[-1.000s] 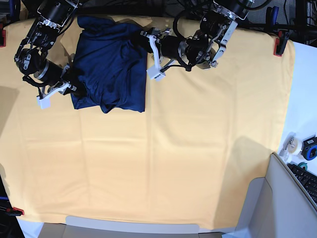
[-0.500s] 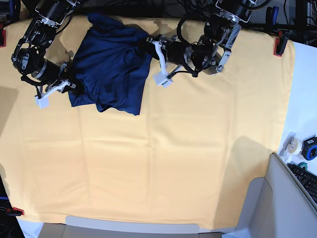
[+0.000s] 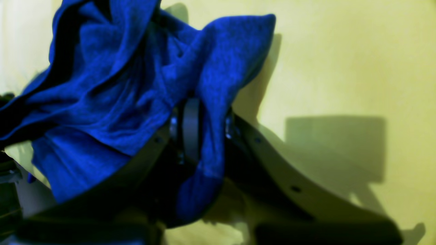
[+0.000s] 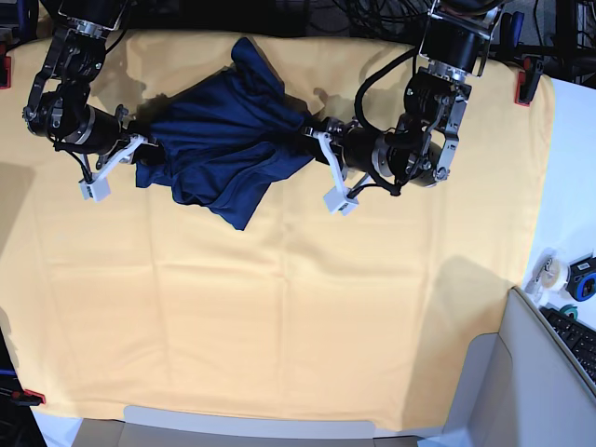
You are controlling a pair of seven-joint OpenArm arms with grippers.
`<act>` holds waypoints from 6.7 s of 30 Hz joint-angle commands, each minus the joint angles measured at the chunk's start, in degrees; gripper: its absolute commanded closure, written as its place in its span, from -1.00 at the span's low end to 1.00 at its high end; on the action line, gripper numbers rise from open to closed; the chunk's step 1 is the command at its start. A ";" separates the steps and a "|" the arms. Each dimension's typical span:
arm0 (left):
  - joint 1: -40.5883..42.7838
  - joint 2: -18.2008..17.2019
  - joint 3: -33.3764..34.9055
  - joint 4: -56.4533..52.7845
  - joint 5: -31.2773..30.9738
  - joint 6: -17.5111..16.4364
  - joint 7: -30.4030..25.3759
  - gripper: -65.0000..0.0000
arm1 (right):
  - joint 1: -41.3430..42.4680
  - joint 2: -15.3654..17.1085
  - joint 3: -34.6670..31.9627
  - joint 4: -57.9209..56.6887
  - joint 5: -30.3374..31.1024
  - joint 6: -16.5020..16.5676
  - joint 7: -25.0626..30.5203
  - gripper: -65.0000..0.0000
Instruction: Fold the T-shirt properly
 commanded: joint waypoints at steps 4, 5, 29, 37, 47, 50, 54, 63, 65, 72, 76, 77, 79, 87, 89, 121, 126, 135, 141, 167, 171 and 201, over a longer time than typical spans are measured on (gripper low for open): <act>-5.94 -0.03 -0.18 -2.42 1.41 0.52 -0.80 1.00 | -1.49 0.22 -2.87 1.34 -0.11 0.25 -1.11 1.00; -7.09 -0.03 -0.18 -3.12 1.41 0.52 -0.80 1.00 | -1.93 0.22 -3.48 1.78 -0.11 0.25 -1.11 1.00; -16.05 0.76 0.09 -10.95 1.32 0.52 -3.26 0.91 | -8.08 -3.38 -9.46 9.78 -7.40 0.16 0.21 0.90; -15.97 -0.12 -0.53 -10.51 1.32 0.52 -3.43 0.18 | -8.08 -3.82 -9.46 11.45 -6.96 0.16 0.21 -0.10; -12.63 -0.82 -9.76 0.48 1.06 0.52 -3.35 0.18 | -4.30 -3.91 -9.11 18.84 -7.14 0.16 2.67 -0.13; -8.93 -0.82 -14.16 6.20 0.97 0.35 -3.35 0.18 | -3.42 -4.00 -9.11 18.84 -6.96 0.16 4.96 -0.13; -2.69 -1.08 -16.88 14.11 0.97 0.17 -3.26 0.18 | -2.01 -3.64 -9.11 20.16 -6.96 0.16 8.56 -0.13; 12.43 -3.19 -17.14 25.10 1.23 0.17 -3.43 0.40 | 1.68 -5.93 -10.34 21.83 -6.96 0.25 9.35 1.00; 14.54 -3.63 -17.14 25.10 1.32 0.17 -3.43 0.50 | 1.77 -5.67 -14.65 21.92 -6.96 0.51 9.35 1.00; 20.87 -6.71 -16.79 25.01 1.32 0.17 -10.20 0.60 | 4.49 -3.03 -36.01 21.39 -8.19 0.34 9.35 1.00; 22.28 -6.89 -17.06 24.66 1.32 0.17 -11.35 0.60 | 4.93 -1.80 -41.11 18.93 -13.38 0.25 9.27 1.00; 22.80 -6.89 -17.14 24.66 1.32 0.17 -11.35 0.60 | 4.84 -1.80 -41.90 18.40 -14.70 0.25 9.27 1.00; 23.42 -6.97 -17.14 24.66 1.32 0.17 -11.70 0.60 | 4.76 -1.62 -43.22 16.99 -17.16 0.25 9.27 1.00; 25.00 -6.71 -16.62 24.66 1.32 0.17 -11.87 0.60 | 7.30 -3.20 -43.75 8.47 -24.99 0.25 9.35 1.00; 25.00 -6.80 -16.62 24.66 1.32 0.17 -11.87 0.60 | 8.71 -4.52 -43.66 6.88 -27.45 0.25 9.44 1.00; 26.58 -6.80 -16.79 25.01 1.32 0.17 -16.27 0.78 | -2.28 -1.62 -17.37 23.76 -19.97 3.59 12.43 1.00; 27.81 -6.53 -16.53 26.50 1.06 0.17 -20.40 0.87 | -12.30 5.50 -4.89 23.76 -2.04 3.85 15.77 1.00; 25.18 -4.16 -8.53 33.27 1.23 0.08 -21.10 1.00 | -14.94 4.44 1.53 21.74 3.06 3.85 15.60 1.00; 20.61 -0.91 -1.32 31.96 1.41 0.52 -20.40 1.00 | -11.86 -1.27 0.38 17.96 -1.78 3.85 15.60 1.00; 15.07 -1.26 4.31 12.70 13.54 14.85 -20.66 1.00 | -8.52 -7.51 4.52 8.99 -18.74 3.41 19.03 1.00; 17.26 -4.16 4.04 16.40 13.54 15.29 -20.66 1.00 | -7.73 -8.83 10.67 8.90 -18.83 3.41 19.03 1.00; 21.92 -5.92 4.04 23.16 13.63 15.38 -20.66 1.00 | -5.71 -6.37 -11.48 18.93 -18.57 3.94 11.29 1.00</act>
